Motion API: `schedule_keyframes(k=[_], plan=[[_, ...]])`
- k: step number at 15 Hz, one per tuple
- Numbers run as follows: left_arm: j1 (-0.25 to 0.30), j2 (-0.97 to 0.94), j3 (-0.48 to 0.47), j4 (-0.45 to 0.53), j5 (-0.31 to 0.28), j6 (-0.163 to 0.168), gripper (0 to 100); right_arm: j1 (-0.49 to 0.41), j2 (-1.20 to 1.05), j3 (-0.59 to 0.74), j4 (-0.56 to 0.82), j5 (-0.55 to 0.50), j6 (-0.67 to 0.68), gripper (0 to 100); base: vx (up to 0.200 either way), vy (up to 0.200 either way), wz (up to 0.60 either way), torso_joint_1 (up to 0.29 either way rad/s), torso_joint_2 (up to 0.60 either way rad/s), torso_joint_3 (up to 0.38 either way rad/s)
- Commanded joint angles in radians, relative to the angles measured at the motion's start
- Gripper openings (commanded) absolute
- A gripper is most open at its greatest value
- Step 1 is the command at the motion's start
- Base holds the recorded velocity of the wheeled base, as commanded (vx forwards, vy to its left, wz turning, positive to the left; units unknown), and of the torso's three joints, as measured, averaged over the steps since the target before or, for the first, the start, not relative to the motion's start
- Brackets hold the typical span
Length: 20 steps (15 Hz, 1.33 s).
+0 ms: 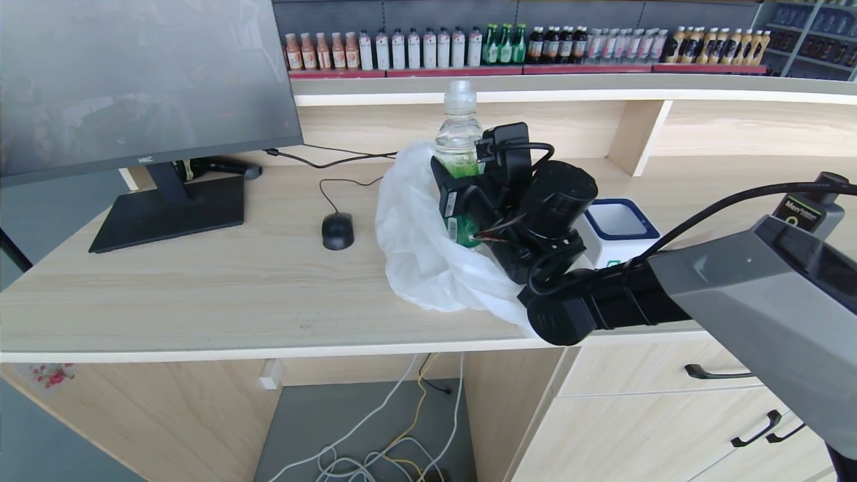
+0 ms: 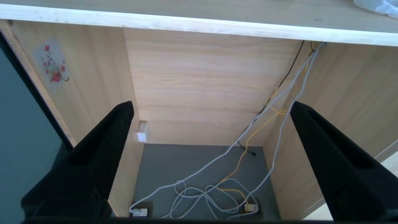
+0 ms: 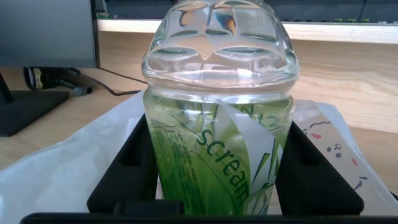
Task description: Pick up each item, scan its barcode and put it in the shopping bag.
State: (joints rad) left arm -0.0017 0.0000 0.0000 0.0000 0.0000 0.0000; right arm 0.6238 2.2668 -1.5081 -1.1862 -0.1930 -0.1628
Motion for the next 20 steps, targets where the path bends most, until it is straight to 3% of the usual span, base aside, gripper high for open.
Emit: schedule_keyframes(k=[1,20], plan=[[0.0,0.0,0.0,0.0,0.0,0.0,100,-0.001,0.005,0.006,0.003,0.0,0.0,0,0.0,0.0,0.0,0.0,0.0,0.0],[0.0,0.0,0.0,0.0,0.0,0.0,100,-0.001,-0.064,0.14,-0.013,-0.033,0.002,0,0.0,0.0,0.0,0.0,0.0,0.0]])
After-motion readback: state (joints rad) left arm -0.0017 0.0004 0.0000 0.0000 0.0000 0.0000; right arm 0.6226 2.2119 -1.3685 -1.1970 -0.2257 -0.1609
